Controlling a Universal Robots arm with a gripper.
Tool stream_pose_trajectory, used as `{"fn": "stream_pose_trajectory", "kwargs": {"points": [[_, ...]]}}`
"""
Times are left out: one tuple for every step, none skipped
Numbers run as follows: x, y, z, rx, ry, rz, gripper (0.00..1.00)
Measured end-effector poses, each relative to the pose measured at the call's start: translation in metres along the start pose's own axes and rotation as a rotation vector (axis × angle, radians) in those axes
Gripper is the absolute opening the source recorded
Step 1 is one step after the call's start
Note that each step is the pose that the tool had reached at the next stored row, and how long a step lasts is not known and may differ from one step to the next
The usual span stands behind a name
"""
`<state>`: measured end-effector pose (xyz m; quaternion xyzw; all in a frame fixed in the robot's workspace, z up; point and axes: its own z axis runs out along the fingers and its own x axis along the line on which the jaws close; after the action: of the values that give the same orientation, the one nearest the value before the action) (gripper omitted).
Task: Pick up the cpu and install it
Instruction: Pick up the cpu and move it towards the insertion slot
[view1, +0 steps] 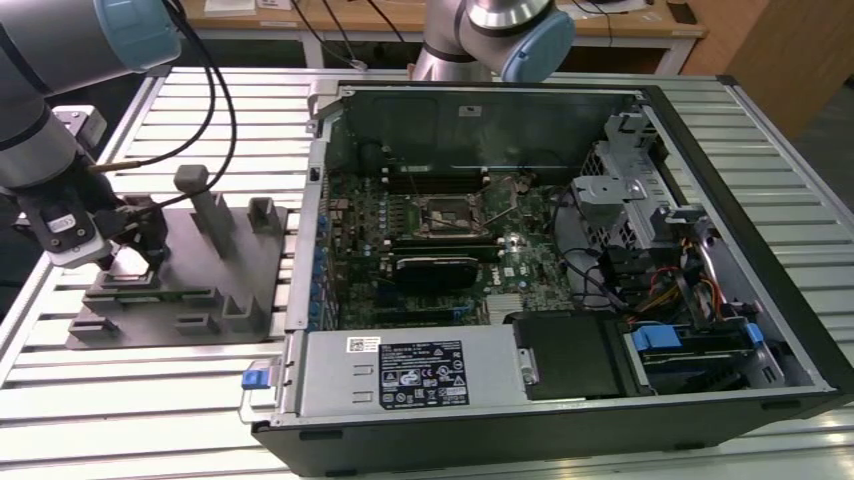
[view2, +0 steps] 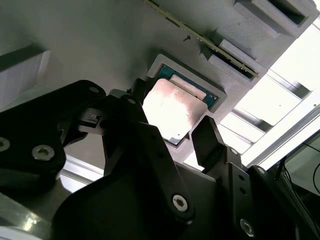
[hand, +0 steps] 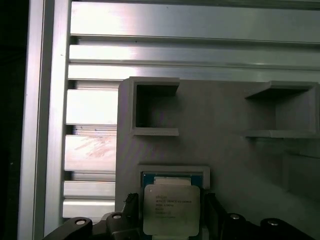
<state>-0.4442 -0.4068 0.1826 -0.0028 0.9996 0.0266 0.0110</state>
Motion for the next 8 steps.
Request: {"fn": "stream_pose_trajectory", "kwargs": {"points": [[0.0, 0.0, 0.0, 0.0, 0.0, 0.0, 0.63], [0.0, 0.0, -0.0001, 0.0001, 0.0001, 0.0, 0.57], [0.0, 0.0, -0.0001, 0.0001, 0.0002, 0.0, 0.57], [0.0, 0.0, 0.0, 0.0001, 0.0001, 0.0, 0.54], [0.0, 0.0, -0.0001, 0.0, 0.0001, 0.0, 0.54], [0.0, 0.0, 0.0, 0.0, 0.0, 0.0, 0.54], [0.0, 0.0, 0.0, 0.0, 0.0, 0.0, 0.54], [0.0, 0.0, 0.0, 0.0, 0.0001, 0.0, 0.54]]}}
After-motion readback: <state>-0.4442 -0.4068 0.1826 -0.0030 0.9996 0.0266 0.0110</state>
